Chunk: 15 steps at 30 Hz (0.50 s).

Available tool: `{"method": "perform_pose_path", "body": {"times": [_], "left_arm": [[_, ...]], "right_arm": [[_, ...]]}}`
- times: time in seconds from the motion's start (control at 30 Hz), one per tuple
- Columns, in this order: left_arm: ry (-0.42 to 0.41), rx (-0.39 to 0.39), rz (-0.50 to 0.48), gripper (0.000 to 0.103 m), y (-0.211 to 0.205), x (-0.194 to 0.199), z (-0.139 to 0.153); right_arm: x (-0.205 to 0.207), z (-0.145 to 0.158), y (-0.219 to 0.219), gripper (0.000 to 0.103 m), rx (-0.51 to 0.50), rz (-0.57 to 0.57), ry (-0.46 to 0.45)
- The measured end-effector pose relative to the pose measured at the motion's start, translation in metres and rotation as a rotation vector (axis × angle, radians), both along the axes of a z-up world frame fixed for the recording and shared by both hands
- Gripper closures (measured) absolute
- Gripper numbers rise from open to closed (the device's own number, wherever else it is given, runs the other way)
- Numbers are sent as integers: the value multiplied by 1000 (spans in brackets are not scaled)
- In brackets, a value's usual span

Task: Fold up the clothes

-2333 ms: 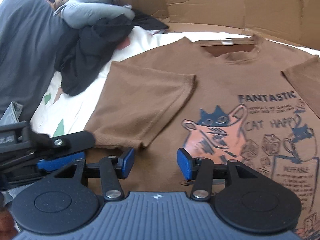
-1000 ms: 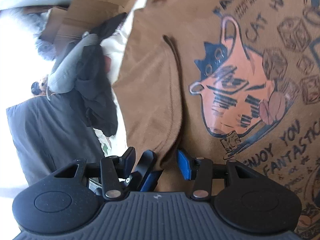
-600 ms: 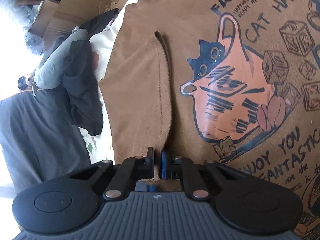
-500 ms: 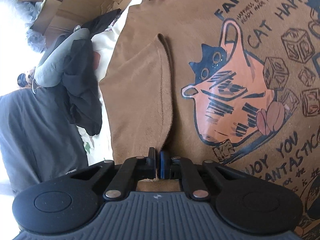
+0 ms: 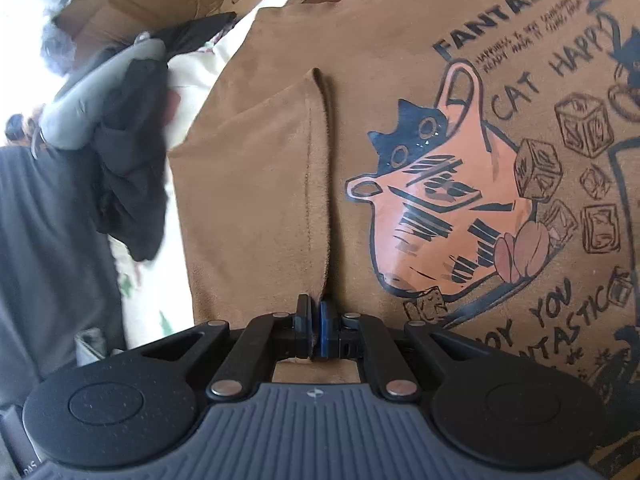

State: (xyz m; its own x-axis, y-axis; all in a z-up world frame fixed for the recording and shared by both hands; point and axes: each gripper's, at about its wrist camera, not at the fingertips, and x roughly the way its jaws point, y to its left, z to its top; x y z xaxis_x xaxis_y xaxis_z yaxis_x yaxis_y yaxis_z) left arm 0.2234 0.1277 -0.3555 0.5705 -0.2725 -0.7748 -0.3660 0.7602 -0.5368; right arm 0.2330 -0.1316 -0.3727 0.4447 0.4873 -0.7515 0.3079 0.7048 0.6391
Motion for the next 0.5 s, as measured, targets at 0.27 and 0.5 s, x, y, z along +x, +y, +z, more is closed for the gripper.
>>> {"method": "perform_pose_path", "body": {"times": [0.27, 0.5], "left_arm": [[-52, -1, -43, 94, -3, -5, 26], [-80, -10, -80, 94, -12, 13, 20]], "right_arm": [[3, 34, -12, 97, -131, -33, -83], [33, 34, 7, 97, -84, 99, -144]]}}
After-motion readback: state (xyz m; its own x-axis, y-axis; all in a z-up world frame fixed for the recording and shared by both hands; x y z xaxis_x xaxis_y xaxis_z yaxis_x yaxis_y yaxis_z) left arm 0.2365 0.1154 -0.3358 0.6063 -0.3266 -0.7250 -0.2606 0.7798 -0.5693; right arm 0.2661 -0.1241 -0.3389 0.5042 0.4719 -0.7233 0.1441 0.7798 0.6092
